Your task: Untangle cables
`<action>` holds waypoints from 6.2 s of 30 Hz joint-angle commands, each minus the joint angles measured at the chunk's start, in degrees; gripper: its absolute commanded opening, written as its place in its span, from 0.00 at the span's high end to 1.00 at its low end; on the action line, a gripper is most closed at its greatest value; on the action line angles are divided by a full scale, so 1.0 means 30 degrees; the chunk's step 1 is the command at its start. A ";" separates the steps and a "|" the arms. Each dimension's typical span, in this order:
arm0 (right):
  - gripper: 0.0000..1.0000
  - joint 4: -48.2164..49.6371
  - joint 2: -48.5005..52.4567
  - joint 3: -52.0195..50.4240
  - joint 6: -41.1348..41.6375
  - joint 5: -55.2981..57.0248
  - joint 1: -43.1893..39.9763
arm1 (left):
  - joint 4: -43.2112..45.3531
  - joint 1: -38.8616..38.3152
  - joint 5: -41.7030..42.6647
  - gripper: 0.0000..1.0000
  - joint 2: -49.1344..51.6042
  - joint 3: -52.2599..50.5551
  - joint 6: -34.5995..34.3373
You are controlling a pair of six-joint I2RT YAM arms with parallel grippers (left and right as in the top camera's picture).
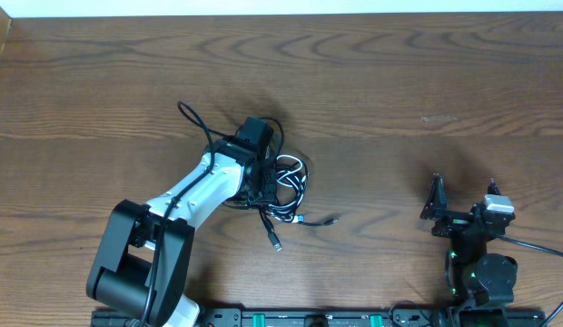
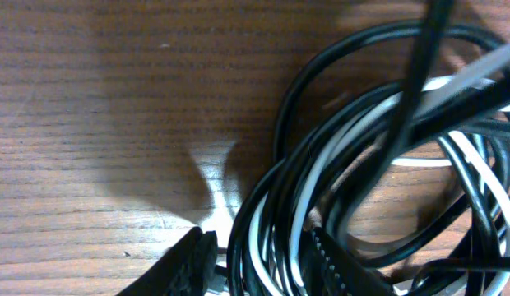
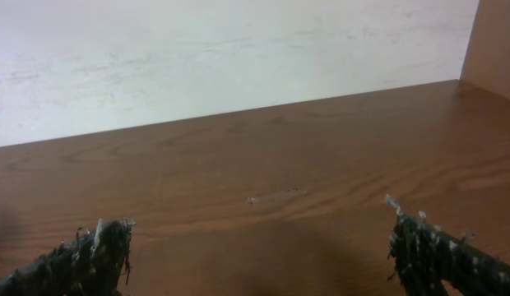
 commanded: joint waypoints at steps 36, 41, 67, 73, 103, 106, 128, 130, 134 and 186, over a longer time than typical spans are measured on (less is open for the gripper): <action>0.01 -0.0087 -0.0146 -0.0022 -0.0138 -0.0044 -0.0095 | 0.5595 -0.0044 -0.0197 0.92 -0.8837 -0.0175 0.7278; 0.01 -0.0087 -0.0146 -0.0022 -0.0138 -0.0044 -0.0095 | 0.6484 -0.0044 -0.0197 0.93 -0.9785 -0.0175 0.8021; 0.01 0.0306 -0.0146 -0.0022 -0.0138 -0.0036 -0.0095 | 1.1336 -0.0007 0.4641 0.93 -1.0630 -0.0175 0.6528; 0.01 0.1749 -0.0146 -0.0022 0.1158 -0.1224 -0.0095 | 1.2021 0.0197 0.4765 0.92 -1.0710 -0.0175 0.5297; 0.01 0.3468 1.3952 0.9959 0.1734 -1.8192 -0.0095 | 1.6160 0.3745 1.0397 0.92 -1.0710 -0.0175 0.5413; 0.01 0.5559 1.4746 0.9959 0.3031 -1.9445 -0.0095 | 1.6859 0.4291 1.0397 0.93 -1.0710 -0.0175 0.4291; 0.02 1.6079 1.9708 0.9959 2.3460 -1.5977 0.0321 | 2.0713 0.5370 1.3318 0.93 -1.0695 -0.0182 -0.2149; 0.04 1.7041 2.0050 0.9959 2.3452 -1.5948 0.0670 | 2.0582 0.5370 1.3398 0.93 -1.0695 -0.0182 -0.2098; 0.04 1.7143 2.0495 0.9959 2.3452 -1.5686 0.1319 | 2.0567 0.5333 1.3398 0.93 -1.0695 -0.0182 -0.2106; 0.99 1.3282 2.0983 0.9945 1.8629 -1.5125 -0.2193 | 1.8243 0.4568 1.3012 0.93 -1.0120 -0.0182 0.1100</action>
